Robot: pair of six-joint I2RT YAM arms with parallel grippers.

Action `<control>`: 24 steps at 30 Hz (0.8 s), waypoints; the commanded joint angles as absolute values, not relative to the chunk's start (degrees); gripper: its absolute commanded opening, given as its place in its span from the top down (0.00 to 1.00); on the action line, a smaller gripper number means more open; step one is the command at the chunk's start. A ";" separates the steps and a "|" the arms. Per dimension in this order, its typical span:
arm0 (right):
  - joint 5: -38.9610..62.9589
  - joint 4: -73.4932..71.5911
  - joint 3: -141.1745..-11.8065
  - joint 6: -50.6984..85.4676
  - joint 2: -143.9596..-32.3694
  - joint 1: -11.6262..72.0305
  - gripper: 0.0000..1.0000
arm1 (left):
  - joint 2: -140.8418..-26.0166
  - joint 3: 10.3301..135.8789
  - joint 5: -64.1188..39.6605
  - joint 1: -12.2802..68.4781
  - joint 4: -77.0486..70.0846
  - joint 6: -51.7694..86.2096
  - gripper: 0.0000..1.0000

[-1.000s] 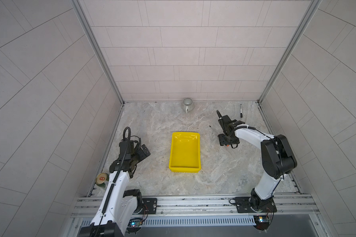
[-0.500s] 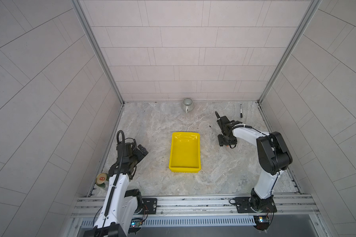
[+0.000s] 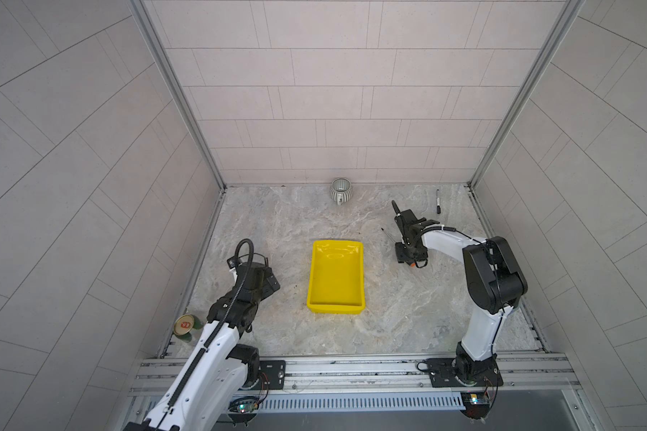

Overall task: Put the screwdriver in the bin
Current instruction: Pick up the screwdriver from the middle-right of the table.

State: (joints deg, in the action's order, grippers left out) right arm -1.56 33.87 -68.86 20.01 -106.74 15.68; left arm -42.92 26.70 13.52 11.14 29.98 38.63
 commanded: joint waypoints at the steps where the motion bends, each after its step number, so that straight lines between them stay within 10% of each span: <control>1: -1.28 33.67 -67.16 20.98 -107.62 15.55 0.59 | -44.11 28.04 18.77 11.42 31.61 38.10 0.00; 15: 0.94 31.95 -47.47 32.74 -84.14 18.67 0.94 | -27.25 22.48 20.97 11.34 34.74 42.11 0.00; 24: 1.19 15.59 -38.37 56.63 -63.43 39.47 0.93 | -16.79 18.77 18.26 11.38 33.08 39.12 0.00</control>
State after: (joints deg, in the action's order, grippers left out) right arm 3.31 24.38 -38.70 45.15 -65.39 34.85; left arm -17.78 19.44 19.03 11.18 34.13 40.75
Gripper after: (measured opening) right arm 0.291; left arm 0.997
